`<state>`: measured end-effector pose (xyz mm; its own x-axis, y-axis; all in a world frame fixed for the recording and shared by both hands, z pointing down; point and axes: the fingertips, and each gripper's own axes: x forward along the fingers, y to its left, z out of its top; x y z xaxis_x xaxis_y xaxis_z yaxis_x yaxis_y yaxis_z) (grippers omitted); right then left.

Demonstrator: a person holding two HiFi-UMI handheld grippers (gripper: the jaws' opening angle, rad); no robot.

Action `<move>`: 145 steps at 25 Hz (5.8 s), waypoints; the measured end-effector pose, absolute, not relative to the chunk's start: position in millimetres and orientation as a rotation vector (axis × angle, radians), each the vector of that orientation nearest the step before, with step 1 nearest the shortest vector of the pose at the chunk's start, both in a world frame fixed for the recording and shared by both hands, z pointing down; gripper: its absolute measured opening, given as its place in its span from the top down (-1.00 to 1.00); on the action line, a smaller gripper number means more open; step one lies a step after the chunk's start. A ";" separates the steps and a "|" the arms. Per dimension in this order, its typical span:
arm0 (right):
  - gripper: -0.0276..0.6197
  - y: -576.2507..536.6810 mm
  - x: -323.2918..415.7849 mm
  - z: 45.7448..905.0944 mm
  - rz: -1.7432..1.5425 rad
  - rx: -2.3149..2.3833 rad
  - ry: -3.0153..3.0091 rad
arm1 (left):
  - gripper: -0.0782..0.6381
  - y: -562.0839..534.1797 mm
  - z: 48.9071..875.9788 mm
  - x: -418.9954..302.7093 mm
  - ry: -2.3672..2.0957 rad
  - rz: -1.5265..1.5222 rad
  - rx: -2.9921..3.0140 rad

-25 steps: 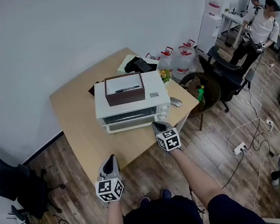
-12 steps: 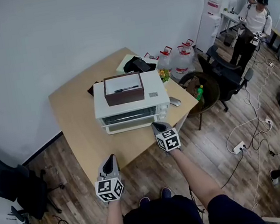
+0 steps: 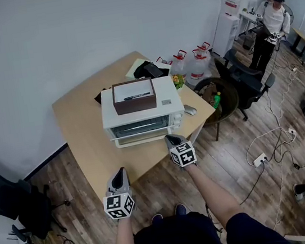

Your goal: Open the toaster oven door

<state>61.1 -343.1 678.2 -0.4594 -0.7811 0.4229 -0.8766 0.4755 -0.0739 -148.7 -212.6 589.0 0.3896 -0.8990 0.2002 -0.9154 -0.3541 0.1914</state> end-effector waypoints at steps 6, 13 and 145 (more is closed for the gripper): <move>0.90 -338.0 61.4 681.6 0.412 1.393 -2.393 | 0.79 -211.0 589.0 -149.8 -1.599 0.086 2.381; 0.90 -328.0 61.6 689.7 0.425 1.382 -2.386 | 0.79 -209.0 589.4 -149.1 -1.601 0.083 2.384; 0.89 -228.9 58.7 900.8 1.025 1.169 -2.068 | 0.79 -170.2 601.3 -153.6 -1.661 0.174 2.314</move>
